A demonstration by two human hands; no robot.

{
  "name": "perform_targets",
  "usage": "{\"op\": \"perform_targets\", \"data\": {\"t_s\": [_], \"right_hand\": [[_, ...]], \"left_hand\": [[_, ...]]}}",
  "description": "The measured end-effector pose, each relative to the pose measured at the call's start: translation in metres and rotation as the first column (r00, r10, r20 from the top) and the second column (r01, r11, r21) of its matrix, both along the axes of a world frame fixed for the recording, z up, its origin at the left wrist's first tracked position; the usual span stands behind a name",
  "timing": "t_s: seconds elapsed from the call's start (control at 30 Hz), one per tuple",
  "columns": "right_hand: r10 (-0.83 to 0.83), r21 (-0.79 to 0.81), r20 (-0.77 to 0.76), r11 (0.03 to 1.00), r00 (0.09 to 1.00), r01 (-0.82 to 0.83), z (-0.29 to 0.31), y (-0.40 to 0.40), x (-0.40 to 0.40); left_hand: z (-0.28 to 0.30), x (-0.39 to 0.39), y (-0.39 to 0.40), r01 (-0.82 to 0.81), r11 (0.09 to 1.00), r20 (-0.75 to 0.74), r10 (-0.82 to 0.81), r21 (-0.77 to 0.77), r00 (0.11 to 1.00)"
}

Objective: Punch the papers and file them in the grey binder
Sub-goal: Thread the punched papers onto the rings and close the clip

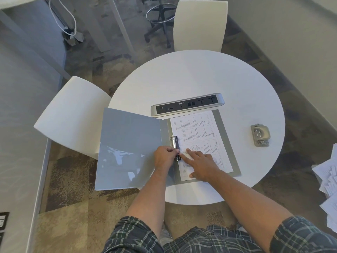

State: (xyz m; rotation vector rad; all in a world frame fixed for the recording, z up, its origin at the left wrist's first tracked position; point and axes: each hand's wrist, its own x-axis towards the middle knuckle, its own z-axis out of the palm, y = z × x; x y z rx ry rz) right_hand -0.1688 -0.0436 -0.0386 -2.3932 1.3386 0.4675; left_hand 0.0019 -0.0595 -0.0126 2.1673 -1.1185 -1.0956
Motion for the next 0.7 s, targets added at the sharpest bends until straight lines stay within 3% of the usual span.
{"op": "perform_targets", "data": {"t_s": [0.3, 0.7], "right_hand": [[0.073, -0.046, -0.081, 0.996, 0.994, -0.076, 0.004, -0.009, 0.004], [-0.053, -0.024, 0.095, 0.998, 0.994, 0.056, 0.01, -0.022, 0.022]], "left_hand": [[0.002, 0.005, 0.006, 0.045, 0.999, 0.026, -0.045, 0.007, 0.999], [0.008, -0.001, 0.002, 0.152, 0.988, 0.122, -0.154, 0.028, 0.98]]}}
